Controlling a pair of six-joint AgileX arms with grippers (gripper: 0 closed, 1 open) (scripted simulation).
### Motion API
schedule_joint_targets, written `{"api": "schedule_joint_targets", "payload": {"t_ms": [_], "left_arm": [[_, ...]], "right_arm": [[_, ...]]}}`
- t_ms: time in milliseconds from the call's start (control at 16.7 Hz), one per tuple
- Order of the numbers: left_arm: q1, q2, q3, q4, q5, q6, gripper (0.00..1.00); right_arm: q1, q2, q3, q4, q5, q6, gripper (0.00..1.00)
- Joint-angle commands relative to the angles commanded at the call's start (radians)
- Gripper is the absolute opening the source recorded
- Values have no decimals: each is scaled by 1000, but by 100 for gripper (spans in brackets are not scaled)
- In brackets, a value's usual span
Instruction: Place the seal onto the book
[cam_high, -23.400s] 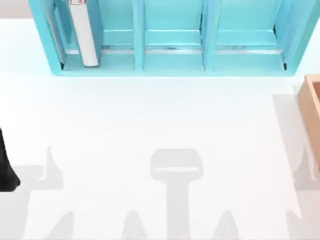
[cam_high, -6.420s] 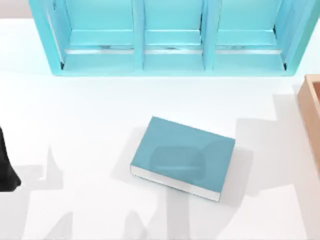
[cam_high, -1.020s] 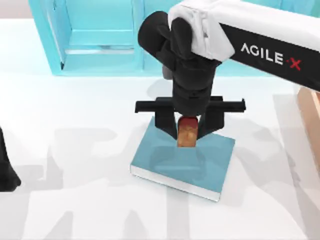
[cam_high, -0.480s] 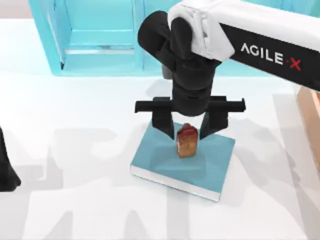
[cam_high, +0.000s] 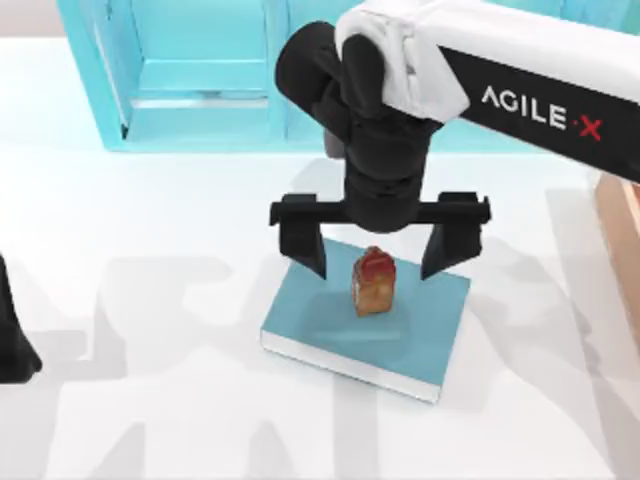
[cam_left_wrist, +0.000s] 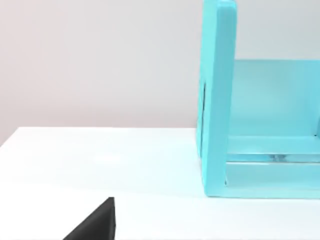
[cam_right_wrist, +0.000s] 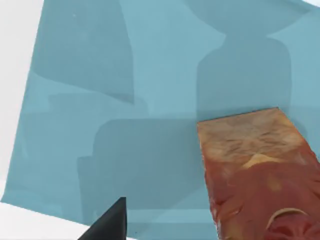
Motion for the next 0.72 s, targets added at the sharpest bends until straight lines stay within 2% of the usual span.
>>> {"api": "schedule_joint_targets", "payload": {"t_ms": [300, 720], "left_arm": [[0, 0, 0, 0, 0, 0, 100], [0, 0, 0, 0, 0, 0, 100]], "right_arm": [[-2, 0, 3, -3, 0, 0, 100], [-2, 0, 118, -118, 0, -1, 100]]}}
